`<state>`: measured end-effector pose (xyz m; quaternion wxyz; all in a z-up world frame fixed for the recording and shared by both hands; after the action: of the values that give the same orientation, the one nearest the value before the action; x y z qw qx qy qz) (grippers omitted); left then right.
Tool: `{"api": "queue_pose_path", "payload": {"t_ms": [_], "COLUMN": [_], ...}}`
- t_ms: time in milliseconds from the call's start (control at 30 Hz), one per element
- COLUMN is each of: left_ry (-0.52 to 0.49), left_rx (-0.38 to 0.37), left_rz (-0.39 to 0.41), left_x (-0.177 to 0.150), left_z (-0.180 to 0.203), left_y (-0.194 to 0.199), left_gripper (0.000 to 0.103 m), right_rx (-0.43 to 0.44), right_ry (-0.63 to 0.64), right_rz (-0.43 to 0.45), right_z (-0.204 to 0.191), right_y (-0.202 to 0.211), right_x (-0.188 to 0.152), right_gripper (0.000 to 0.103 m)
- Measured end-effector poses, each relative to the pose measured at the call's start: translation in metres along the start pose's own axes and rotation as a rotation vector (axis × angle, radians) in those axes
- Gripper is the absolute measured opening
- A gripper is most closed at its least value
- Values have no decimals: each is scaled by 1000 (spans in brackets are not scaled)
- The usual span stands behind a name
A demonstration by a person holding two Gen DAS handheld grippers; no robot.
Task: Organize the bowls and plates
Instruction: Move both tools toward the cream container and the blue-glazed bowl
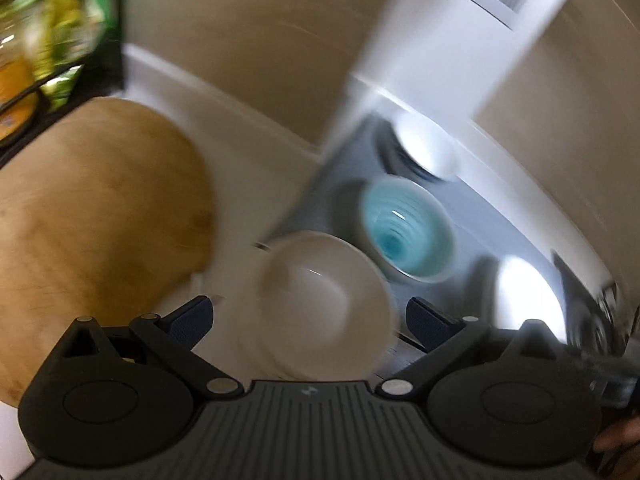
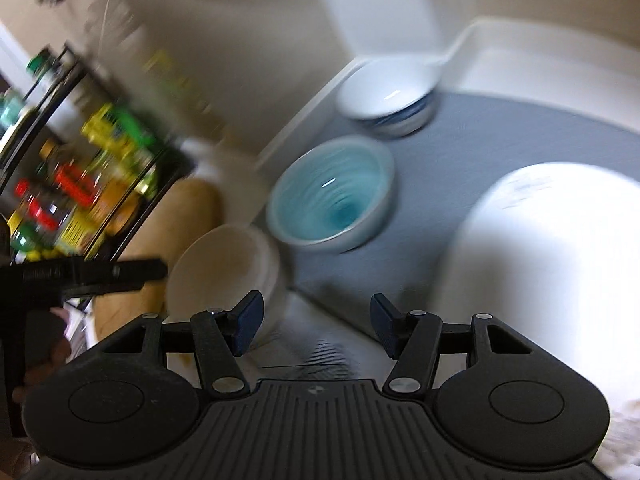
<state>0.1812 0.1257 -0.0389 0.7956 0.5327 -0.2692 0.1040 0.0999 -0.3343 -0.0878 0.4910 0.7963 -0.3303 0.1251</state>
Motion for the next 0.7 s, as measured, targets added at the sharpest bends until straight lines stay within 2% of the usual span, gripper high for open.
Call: {"api": "queue_pose_path", "payload": {"t_ms": [67, 200, 433, 533, 567, 600, 667, 700], "left_ry": [25, 62, 41, 38, 36, 32, 25, 25], "left_rx": [36, 37, 33, 32, 29, 24, 14, 7], "left_rz": [-1, -14, -32, -42, -46, -51, -71, -84], "left_x": [5, 10, 11, 9, 8, 8, 7, 6], "left_z": [-15, -28, -18, -18, -17, -16, -14, -13], "left_y": [-5, -22, -39, -46, -48, -50, -55, -58], "left_gripper": [103, 103, 102, 96, 91, 88, 75, 72], "right_rx": [12, 24, -11, -28, -36, -33, -1, 1], "right_ry": [1, 1, 22, 40, 47, 49, 48, 59], "right_rz": [-26, -66, -101, -121, -128, -130, -131, -134], "right_z": [-7, -17, -29, -29, -29, -28, -28, -30], "right_y": [-19, -50, -78, -82, -84, -84, -82, -81], "right_x": [4, 9, 11, 9, 8, 7, 6, 6], "right_gripper": [62, 62, 62, 61, 55, 42, 25, 20]}}
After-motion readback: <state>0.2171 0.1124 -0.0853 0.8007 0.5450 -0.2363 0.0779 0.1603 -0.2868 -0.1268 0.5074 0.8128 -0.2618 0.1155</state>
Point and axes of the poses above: each gripper's, at about its wrist camera, not at the fingertips, and y roughly against the way its jaws point, z to its right, x to its top, the point moved 2 cm from there along -y, roughly the way its jaws point, and after that the axes turned 3 degrees about z, right-handed, at the moved point
